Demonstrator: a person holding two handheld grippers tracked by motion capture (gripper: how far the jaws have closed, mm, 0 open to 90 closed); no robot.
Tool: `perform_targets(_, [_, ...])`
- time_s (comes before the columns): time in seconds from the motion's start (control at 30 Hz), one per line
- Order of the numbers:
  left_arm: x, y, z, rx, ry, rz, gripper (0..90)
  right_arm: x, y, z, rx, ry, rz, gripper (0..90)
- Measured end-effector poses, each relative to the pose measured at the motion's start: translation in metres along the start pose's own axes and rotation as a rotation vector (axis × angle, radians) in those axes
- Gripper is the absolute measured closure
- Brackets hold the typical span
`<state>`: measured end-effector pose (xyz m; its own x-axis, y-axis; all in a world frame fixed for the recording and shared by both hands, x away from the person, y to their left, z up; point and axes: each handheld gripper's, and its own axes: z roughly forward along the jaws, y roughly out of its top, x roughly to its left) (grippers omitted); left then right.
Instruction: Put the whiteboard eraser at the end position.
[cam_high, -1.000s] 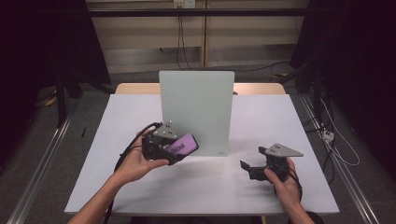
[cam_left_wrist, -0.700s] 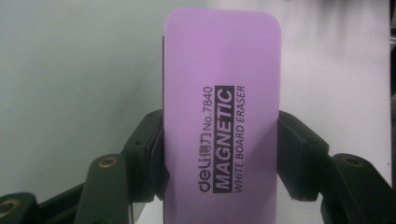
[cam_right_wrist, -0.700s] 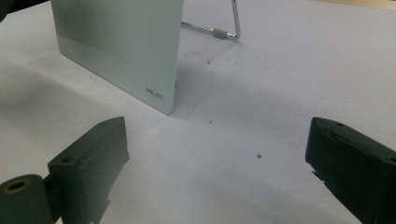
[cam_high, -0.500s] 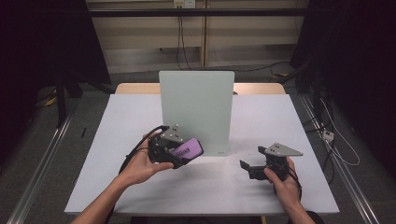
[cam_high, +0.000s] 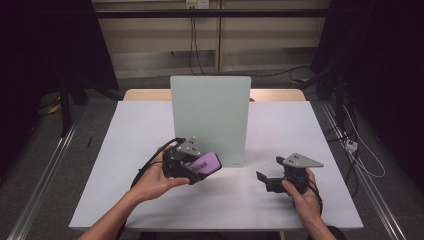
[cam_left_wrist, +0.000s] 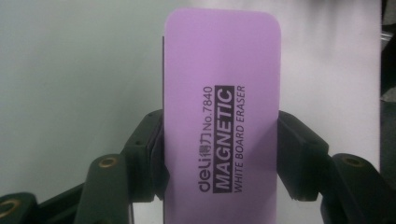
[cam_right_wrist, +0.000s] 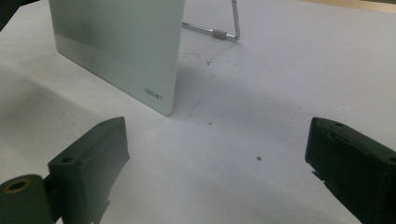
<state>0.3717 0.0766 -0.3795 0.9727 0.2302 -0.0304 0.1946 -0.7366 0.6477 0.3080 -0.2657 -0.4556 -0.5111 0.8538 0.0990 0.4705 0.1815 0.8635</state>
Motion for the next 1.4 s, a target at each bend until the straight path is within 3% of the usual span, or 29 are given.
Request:
perform_targets(0.13, [-0.006,0.002,0.007,0.027,-0.02,0.032,41.1,0.0,0.0,0.0,0.001,0.0,0.0,5.9])
perform_targets(0.43, [-0.01,0.005,0.026,0.1,-0.046,0.039,41.1,0.0,0.0,0.001,0.001,-0.001,-0.001,5.9])
perform_targets(0.57, [-0.013,0.006,0.035,0.107,-0.059,0.035,41.0,0.0,0.0,0.0,0.001,-0.001,0.0,5.9])
perform_targets(0.6, [-0.012,0.006,0.036,0.118,-0.082,0.036,41.1,0.0,0.0,0.001,0.001,-0.001,0.0,5.9])
perform_targets(0.67, [-0.015,0.005,0.042,0.128,-0.052,0.035,41.1,0.0,0.0,0.0,0.002,0.001,-0.001,5.9])
perform_targets(0.87, [-0.019,0.005,0.05,0.152,-0.062,0.038,41.1,0.0,0.0,0.0,0.002,0.003,-0.001,5.9])
perform_targets(0.9, [-0.021,0.007,0.05,0.189,-0.035,0.048,41.0,0.0,0.0,0.0,0.002,0.003,-0.001,5.9])
perform_targets(0.93, [-0.02,0.004,0.053,0.146,-0.074,0.032,41.1,0.0,0.0,0.0,0.002,0.003,-0.001,5.9])
perform_targets(0.97, [-0.021,0.007,0.051,0.196,-0.048,0.053,41.1,0.0,0.0,0.0,0.002,0.002,-0.001,5.9])
perform_targets(1.0, [-0.021,0.006,0.053,0.197,-0.058,0.051,41.0,0.0,0.0,0.001,0.003,0.002,-0.001,5.9])
perform_targets(1.03, [-0.021,0.004,0.056,0.16,-0.087,0.04,41.0,0.0,0.0,0.001,0.002,0.002,-0.001,5.9])
perform_targets(1.1, [-0.022,0.005,0.057,0.193,-0.104,0.039,41.0,0.0,0.0,0.0,0.003,0.003,-0.002,5.9])
perform_targets(1.2, [-0.024,0.004,0.061,0.189,-0.098,0.048,41.0,0.0,0.0,0.001,0.002,0.002,0.001,5.9])
perform_targets(1.4, [-0.022,0.002,0.067,0.182,-0.108,0.029,40.9,0.0,0.0,0.001,0.002,0.001,0.002,5.9])
